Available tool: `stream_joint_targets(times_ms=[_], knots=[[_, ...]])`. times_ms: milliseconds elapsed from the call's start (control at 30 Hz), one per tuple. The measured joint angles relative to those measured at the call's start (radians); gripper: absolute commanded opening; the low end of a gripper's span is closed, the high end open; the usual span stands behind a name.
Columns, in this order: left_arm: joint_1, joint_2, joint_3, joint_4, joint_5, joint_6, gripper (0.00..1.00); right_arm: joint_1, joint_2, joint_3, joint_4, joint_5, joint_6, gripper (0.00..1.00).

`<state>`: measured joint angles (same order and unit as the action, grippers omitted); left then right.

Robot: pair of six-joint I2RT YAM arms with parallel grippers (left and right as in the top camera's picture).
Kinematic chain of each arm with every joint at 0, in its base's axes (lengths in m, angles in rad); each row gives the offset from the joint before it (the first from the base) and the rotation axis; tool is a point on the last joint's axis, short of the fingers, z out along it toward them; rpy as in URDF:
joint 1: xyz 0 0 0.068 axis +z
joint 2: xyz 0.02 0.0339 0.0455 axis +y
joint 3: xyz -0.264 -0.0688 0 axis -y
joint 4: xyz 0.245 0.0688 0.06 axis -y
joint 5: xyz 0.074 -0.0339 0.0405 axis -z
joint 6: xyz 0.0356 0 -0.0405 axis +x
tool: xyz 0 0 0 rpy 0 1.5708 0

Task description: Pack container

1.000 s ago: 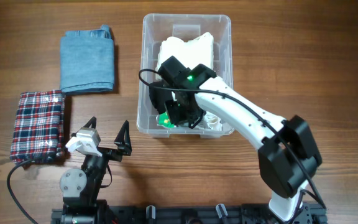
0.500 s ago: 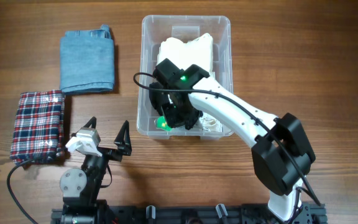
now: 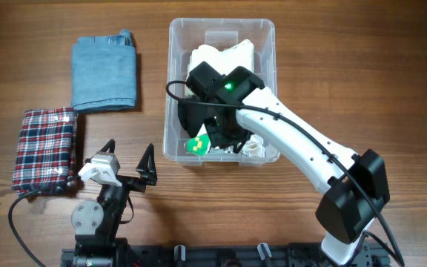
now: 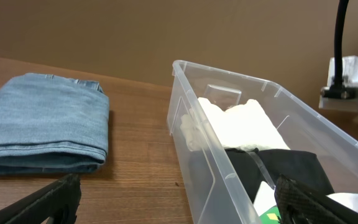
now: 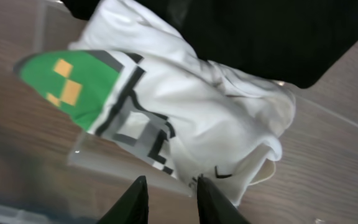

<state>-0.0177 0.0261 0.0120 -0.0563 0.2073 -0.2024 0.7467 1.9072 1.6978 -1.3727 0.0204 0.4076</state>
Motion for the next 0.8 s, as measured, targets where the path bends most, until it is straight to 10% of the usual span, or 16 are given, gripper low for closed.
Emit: stream_joint_targets(times_ms=[800], knots=[[0.0,0.0,0.0,0.0,0.0,0.0,1.0,-0.091,0.0,-0.216,0.164,0.002,-0.008,0.27]])
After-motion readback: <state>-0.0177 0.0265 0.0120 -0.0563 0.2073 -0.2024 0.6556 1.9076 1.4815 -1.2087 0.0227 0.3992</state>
